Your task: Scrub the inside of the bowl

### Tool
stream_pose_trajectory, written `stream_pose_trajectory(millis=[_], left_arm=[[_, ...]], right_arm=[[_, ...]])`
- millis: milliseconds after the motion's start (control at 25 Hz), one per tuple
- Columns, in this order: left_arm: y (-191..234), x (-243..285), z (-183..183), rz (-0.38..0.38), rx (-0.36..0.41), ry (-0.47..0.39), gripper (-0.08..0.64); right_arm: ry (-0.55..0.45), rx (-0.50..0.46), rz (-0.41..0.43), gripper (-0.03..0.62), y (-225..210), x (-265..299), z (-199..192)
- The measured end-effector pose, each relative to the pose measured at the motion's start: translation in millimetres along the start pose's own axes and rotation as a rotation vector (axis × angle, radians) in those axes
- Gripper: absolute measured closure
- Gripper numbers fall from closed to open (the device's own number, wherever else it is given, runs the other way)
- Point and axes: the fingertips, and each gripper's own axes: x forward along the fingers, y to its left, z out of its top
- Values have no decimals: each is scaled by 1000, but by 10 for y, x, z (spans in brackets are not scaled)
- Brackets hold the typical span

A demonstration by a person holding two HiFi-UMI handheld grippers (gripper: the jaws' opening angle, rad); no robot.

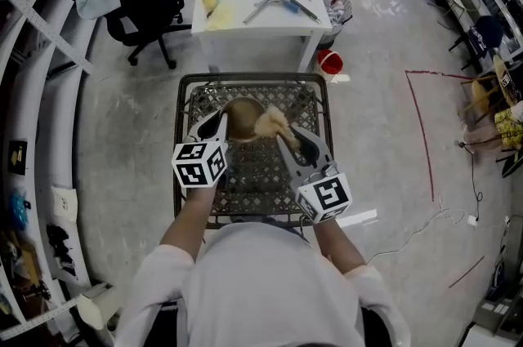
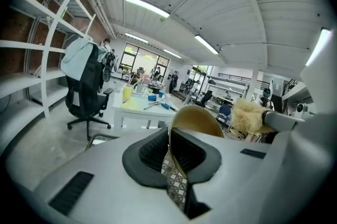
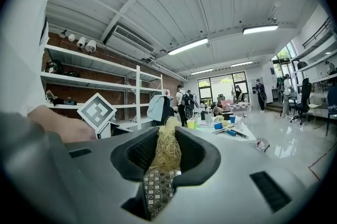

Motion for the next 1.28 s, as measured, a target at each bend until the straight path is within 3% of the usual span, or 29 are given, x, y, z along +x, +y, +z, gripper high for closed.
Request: stream_pose_trajectory(millis=[240, 640, 1040, 1280], left_arm=[[-76, -73, -28, -7, 36, 0, 517], [-289, -146, -38, -31, 178, 7, 517], [-357, -200, 31, -49, 226, -30, 517], [-415, -164, 58, -60, 254, -29, 517]], right_arm=[[40, -23, 31, 492, 123, 25, -122], [141, -57, 112, 492, 355, 290, -305], [197, -76, 32, 492, 157, 252, -374], [248, -46, 56, 492, 292, 225, -565]])
